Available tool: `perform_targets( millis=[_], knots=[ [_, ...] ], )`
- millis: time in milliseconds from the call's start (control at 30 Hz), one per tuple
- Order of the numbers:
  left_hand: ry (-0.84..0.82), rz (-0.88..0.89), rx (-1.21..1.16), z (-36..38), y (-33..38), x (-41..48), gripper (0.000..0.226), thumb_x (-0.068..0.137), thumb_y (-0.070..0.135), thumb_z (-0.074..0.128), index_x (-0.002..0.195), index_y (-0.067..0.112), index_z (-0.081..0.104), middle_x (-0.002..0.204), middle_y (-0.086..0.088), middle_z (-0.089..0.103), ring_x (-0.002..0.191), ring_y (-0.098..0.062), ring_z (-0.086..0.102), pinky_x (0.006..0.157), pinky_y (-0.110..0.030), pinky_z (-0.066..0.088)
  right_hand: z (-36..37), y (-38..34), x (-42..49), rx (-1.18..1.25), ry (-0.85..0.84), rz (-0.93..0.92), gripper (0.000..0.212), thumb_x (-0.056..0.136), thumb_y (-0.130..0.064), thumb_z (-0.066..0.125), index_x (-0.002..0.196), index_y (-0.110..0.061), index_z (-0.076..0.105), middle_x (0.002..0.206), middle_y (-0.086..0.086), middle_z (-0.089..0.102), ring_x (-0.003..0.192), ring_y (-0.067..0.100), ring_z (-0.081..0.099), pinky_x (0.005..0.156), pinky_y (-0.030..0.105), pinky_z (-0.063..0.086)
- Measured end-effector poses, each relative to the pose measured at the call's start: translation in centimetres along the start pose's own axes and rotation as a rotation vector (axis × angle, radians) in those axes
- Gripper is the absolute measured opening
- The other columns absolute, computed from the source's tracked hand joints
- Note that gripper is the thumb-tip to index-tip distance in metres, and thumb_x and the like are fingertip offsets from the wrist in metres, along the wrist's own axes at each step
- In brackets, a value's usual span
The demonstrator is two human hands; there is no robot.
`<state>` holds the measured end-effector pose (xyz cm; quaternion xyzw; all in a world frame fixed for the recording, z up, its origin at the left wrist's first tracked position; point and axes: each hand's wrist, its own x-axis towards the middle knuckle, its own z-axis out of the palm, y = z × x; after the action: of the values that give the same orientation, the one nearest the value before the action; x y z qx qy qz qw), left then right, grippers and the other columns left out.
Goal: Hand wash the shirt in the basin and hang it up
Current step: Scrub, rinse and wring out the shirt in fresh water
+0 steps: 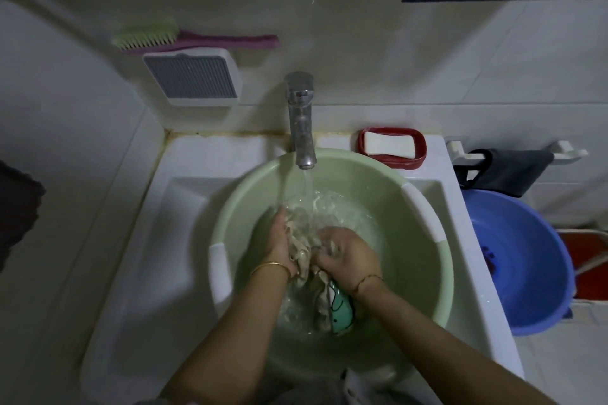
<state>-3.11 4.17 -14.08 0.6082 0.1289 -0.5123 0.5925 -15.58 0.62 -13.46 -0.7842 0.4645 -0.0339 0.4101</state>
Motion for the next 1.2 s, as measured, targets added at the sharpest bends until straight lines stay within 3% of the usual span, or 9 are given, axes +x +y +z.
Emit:
perform_targets(
  millis=[167,333,467,567,667,733,900,1033,1200],
  knots=[
    [-0.196,-0.226,0.049,0.5,-0.4,-2.5,0.063,0.094,0.057,0.031,0.083,0.004,0.065,0.075,-0.017,0.069,0.079,-0.029,0.061,0.07,-0.034,0.047,-0.7,-3.6,-1.0,-0.081,0.109,-0.1,0.042,0.08,-0.067,0.04,0.06,-0.03,0.047,0.073,-0.009,0.053,0.067,0.012,0.051,0.05,0.021,0.032],
    [-0.201,-0.202,0.071,2.2,-0.3,-4.0,0.036,0.1,0.02,0.035,0.075,0.006,0.057,0.055,-0.012,0.062,0.065,-0.021,0.057,0.059,-0.025,0.047,-0.9,-2.5,1.7,-0.144,0.174,0.05,0.036,0.092,-0.045,0.046,0.067,-0.02,0.053,0.078,0.003,0.062,0.073,0.023,0.056,0.058,0.026,0.035],
    [0.006,0.125,0.792,0.5,0.4,-3.0,0.03,0.097,0.023,0.042,0.104,0.003,0.062,0.102,-0.013,0.067,0.085,-0.024,0.061,0.072,-0.025,0.049,-1.7,-0.1,3.9,-0.257,0.095,0.078,0.036,0.096,-0.046,0.037,0.096,-0.019,0.061,0.11,0.009,0.059,0.096,0.028,0.057,0.081,0.036,0.048],
    [0.143,0.499,1.449,-1.5,0.5,-1.8,0.048,0.091,0.038,0.04,0.133,0.016,0.043,0.13,-0.018,0.05,0.117,-0.035,0.049,0.096,-0.037,0.041,-0.1,1.3,3.3,-0.369,0.044,-0.006,0.045,0.096,-0.055,0.031,0.135,-0.034,0.039,0.153,0.006,0.018,0.134,0.034,0.028,0.109,0.048,0.028],
    [0.054,0.425,1.887,-2.0,-1.4,-1.2,0.069,0.094,0.044,0.034,0.151,0.028,-0.001,0.152,-0.017,0.016,0.138,-0.038,0.019,0.113,-0.047,0.019,3.1,2.3,1.8,-0.624,-0.117,0.016,0.069,0.095,-0.061,0.018,0.148,-0.032,-0.015,0.157,0.006,-0.018,0.144,0.037,0.003,0.114,0.055,0.019],
    [0.055,0.294,2.041,-2.6,-2.5,-0.5,0.076,0.095,0.046,0.033,0.149,0.022,-0.015,0.156,-0.016,0.002,0.142,-0.039,0.004,0.115,-0.051,0.012,3.9,2.9,1.7,-0.816,-0.254,-0.069,0.072,0.096,-0.058,0.017,0.146,-0.023,-0.022,0.156,0.008,-0.022,0.145,0.037,-0.003,0.113,0.057,0.018],
    [0.006,0.296,2.093,-3.0,-2.1,-0.4,0.074,0.096,0.049,0.03,0.15,0.02,-0.013,0.156,-0.019,-0.007,0.143,-0.042,-0.006,0.115,-0.055,0.005,2.2,3.3,2.4,-1.067,-0.333,-0.061,0.057,0.1,-0.024,0.035,0.151,-0.015,0.011,0.156,0.019,0.012,0.141,0.041,0.018,0.112,0.056,0.023],
    [-0.015,0.39,1.965,-1.2,0.6,-2.4,0.08,0.087,0.056,0.047,0.149,0.015,0.016,0.155,-0.016,0.007,0.141,-0.037,0.008,0.115,-0.046,0.013,2.4,3.9,2.2,-1.118,-0.273,-0.145,0.069,0.099,-0.038,0.031,0.148,-0.023,-0.016,0.148,0.013,-0.035,0.142,0.045,-0.006,0.105,0.056,0.033],
    [0.34,1.001,1.697,1.2,5.7,-7.1,0.037,0.084,0.024,0.052,0.115,0.003,0.051,0.123,-0.019,0.044,0.114,-0.036,0.039,0.097,-0.044,0.036,2.1,3.2,2.1,-1.112,-0.238,-0.117,0.058,0.098,-0.03,0.034,0.151,-0.017,0.015,0.158,0.012,0.001,0.141,0.044,0.007,0.102,0.056,0.033]
  ],
)
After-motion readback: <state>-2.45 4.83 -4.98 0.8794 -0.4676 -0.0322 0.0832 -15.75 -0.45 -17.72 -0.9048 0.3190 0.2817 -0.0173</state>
